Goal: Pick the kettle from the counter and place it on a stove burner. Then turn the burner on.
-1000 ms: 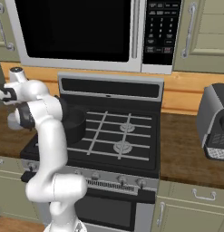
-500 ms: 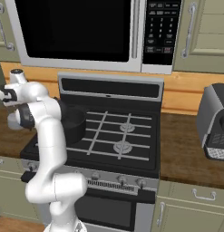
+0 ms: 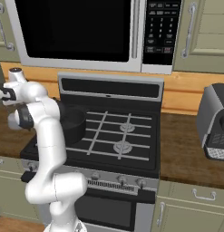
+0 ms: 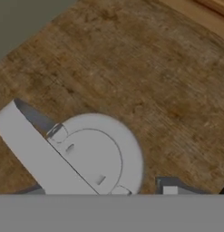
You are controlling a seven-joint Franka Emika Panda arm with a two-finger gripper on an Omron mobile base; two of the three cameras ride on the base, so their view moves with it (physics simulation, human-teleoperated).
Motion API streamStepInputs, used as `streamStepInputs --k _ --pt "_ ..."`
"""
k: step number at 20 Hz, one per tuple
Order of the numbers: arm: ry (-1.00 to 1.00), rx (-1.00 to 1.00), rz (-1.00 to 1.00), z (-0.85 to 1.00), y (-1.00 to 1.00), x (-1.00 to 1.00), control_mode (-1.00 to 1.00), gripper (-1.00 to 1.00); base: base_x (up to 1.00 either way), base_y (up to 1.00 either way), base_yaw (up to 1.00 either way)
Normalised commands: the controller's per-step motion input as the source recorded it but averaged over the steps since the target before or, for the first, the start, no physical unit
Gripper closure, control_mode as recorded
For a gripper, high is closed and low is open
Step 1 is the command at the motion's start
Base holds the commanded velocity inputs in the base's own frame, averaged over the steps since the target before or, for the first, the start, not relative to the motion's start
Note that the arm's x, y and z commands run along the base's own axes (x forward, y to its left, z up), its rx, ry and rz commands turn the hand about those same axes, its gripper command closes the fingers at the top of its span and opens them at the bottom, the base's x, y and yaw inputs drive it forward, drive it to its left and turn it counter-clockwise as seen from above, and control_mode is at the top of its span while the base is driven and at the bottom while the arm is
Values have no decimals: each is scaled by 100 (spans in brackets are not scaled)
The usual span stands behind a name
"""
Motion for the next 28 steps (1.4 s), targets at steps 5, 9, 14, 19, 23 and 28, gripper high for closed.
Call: streamStepInputs --k 5,9,14,19,23,28 --pt "0 -1 0 6 0 0 -100 100 0 0 0" --pt "-1 -2 0 6 1 -8 -100 100 0 0 0" --pt "-2 -6 1 25 2 -43 -100 100 0 0 0" --pt "-5 -7 6 44 -1 -68 -100 100 0 0 0" --pt "-12 -9 4 44 -11 -79 -100 100 0 0 0" --pt "-8 -11 3 47 -13 -64 -100 100 0 0 0"
